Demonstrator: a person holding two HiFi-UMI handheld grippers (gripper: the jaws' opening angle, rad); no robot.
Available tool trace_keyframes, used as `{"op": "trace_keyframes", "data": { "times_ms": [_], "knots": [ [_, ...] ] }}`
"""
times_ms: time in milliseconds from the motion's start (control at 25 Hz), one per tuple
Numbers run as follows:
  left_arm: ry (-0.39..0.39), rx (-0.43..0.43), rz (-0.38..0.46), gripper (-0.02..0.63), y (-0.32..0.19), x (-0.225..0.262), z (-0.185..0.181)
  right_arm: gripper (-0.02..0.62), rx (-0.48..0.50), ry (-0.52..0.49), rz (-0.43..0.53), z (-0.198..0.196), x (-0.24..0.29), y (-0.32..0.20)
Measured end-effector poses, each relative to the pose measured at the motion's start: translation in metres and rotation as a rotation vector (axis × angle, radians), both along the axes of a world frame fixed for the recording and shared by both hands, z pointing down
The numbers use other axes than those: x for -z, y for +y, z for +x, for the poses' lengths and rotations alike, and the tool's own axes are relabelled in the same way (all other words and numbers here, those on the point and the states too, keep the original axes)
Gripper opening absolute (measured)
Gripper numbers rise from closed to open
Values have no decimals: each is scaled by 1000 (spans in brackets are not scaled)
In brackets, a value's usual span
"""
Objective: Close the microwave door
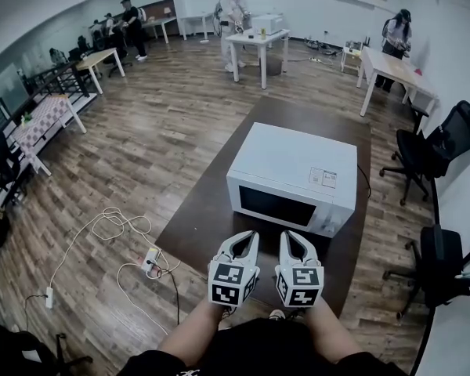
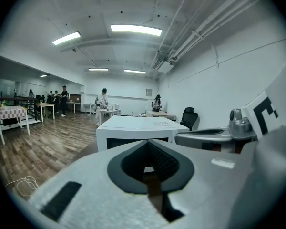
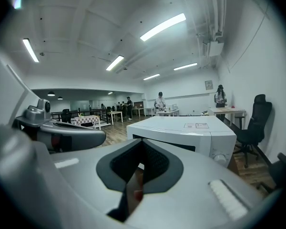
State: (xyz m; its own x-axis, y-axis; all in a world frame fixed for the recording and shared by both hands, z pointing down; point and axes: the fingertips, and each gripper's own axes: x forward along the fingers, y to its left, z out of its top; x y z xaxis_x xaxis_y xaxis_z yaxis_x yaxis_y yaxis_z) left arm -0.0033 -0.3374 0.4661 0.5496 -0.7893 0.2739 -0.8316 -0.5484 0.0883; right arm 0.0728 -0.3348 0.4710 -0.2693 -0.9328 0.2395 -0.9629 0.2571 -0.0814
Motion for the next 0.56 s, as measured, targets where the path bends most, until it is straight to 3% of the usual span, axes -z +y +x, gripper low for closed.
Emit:
{"op": "trace_keyframes", "data": {
  "times_ms": [560],
  "knots": [
    [19, 10, -15, 9, -6, 0, -4, 8, -8, 12, -4, -1, -3, -4]
  ]
}}
